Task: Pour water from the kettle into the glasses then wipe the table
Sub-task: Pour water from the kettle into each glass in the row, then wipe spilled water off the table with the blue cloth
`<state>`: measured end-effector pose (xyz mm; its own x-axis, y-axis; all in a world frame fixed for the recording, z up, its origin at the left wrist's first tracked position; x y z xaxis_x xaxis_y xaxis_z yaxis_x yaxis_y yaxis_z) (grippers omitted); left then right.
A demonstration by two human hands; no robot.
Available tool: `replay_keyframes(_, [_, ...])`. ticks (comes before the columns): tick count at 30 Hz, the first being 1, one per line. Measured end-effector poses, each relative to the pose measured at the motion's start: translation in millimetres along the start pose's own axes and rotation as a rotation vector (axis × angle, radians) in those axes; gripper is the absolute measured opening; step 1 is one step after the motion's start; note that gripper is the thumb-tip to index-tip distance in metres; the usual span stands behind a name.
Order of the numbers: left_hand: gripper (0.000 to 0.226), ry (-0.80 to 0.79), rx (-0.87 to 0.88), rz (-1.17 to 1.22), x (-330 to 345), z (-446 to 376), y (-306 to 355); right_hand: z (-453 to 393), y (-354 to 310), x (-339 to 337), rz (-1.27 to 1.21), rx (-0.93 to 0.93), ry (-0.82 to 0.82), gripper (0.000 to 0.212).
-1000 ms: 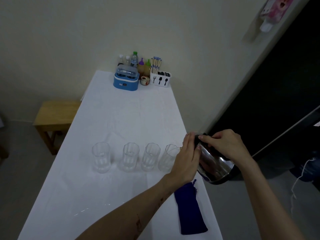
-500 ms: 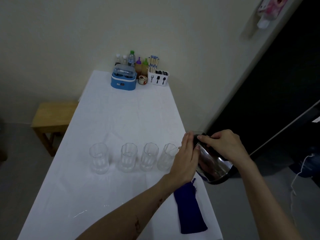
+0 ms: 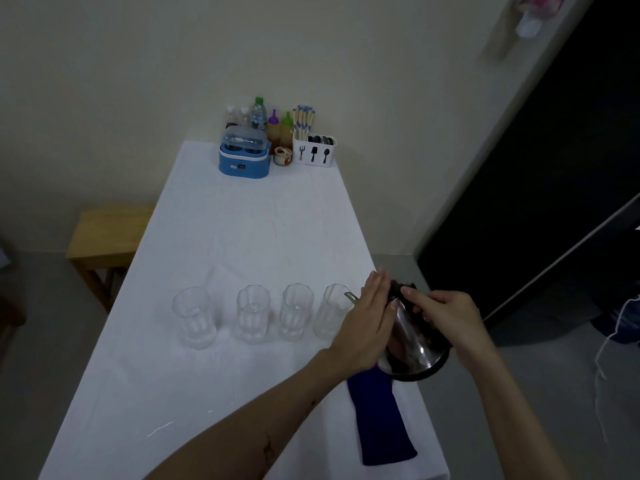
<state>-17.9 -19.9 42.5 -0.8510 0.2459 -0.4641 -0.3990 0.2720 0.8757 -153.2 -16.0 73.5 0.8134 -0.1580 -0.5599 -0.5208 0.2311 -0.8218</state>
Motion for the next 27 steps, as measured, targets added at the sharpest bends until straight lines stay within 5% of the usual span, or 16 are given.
replay_keyframes(9, [0.055,-0.217,0.192,-0.34,55,-15,-4,5,117,7,-0.54,0.329,0.186,0.048])
replay_keyframes(13, [0.063,-0.333,0.208,-0.444,75,-37,-5,-10,150,11,-0.619,0.403,0.289,0.052])
replay_keyframes(20, [0.061,-0.279,0.184,-0.59,89,-82,-35,-68,181,43,-0.712,0.455,0.343,0.052])
replay_keyframes(27, [0.091,-0.372,0.157,-0.774,112,-100,-87,-102,206,79,-0.749,0.453,0.316,0.05])
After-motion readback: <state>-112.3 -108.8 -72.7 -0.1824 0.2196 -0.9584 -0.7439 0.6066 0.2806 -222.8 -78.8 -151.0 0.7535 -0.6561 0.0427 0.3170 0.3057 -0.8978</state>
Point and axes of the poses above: each hand's wrist, its own z-axis away from the middle knuckle, its own x-axis out of the palm, y = z × x, the point moved 10 cm from there along -z, towards the middle knuckle, and after that the axes turned 5 degrees about -x, right-handed, at the moved point
